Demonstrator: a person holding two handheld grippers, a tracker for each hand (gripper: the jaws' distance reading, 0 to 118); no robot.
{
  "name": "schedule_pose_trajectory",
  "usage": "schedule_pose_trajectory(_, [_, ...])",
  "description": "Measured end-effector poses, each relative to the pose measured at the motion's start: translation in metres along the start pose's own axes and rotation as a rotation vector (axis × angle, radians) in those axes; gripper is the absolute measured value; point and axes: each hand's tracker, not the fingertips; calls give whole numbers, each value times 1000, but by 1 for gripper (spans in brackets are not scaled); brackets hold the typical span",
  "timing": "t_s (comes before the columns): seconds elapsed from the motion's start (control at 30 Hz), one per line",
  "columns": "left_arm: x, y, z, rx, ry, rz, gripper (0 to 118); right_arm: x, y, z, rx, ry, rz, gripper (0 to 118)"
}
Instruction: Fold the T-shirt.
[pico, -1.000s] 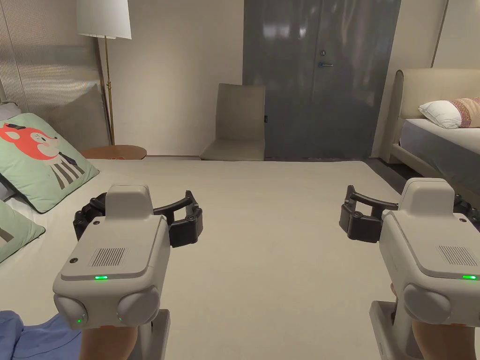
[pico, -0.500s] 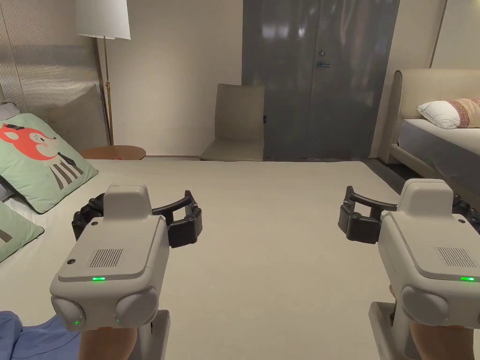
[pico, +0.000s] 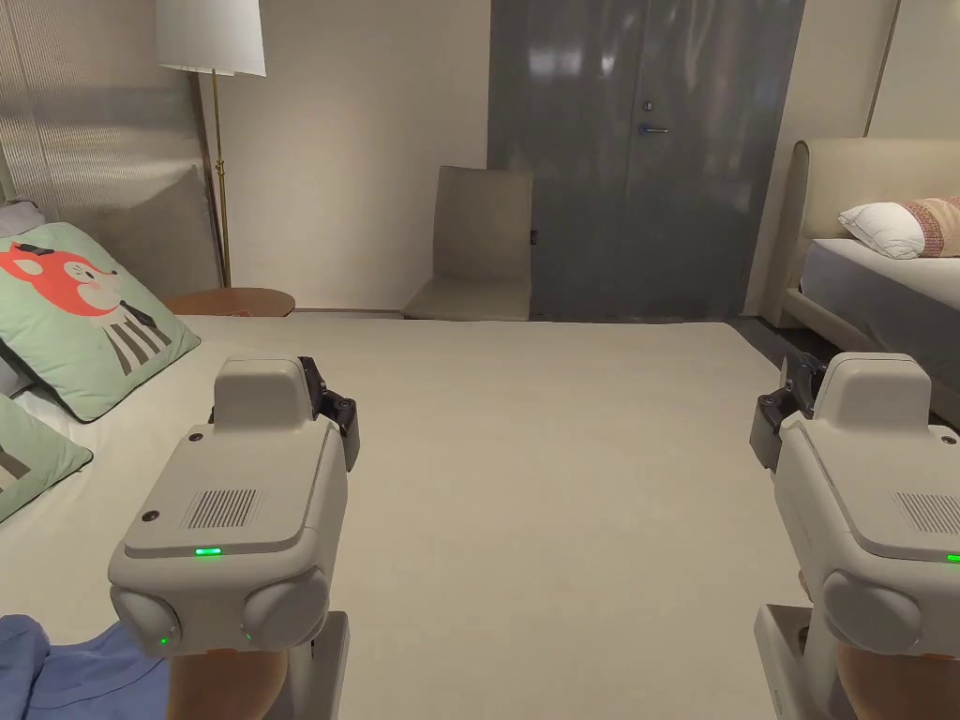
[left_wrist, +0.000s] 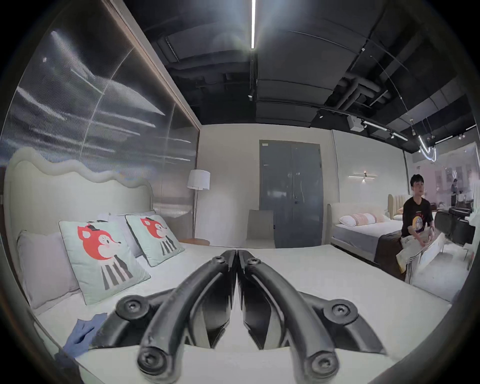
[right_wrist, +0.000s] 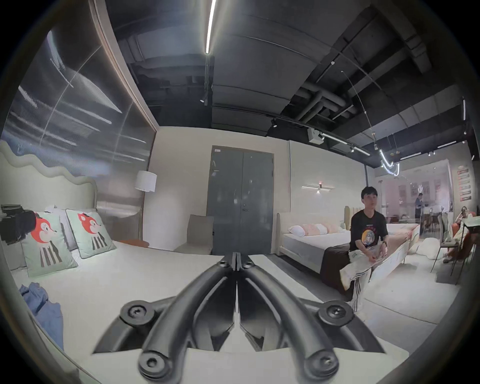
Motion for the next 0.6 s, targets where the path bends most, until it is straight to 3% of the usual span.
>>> schedule_pose_trajectory(0.17, [-34,8,12,10,69,-2,0,-29,3,-7,19,69,-3,0])
schedule_pose_trajectory(0.4, [-133,23,53,8,304,-60,0,-138,4,-15,32,356,-77,0])
schedule_pose_trajectory(0.6, [-185,17,84,-33,430,-76,0,-205,-4,-17,1,495,-117,0])
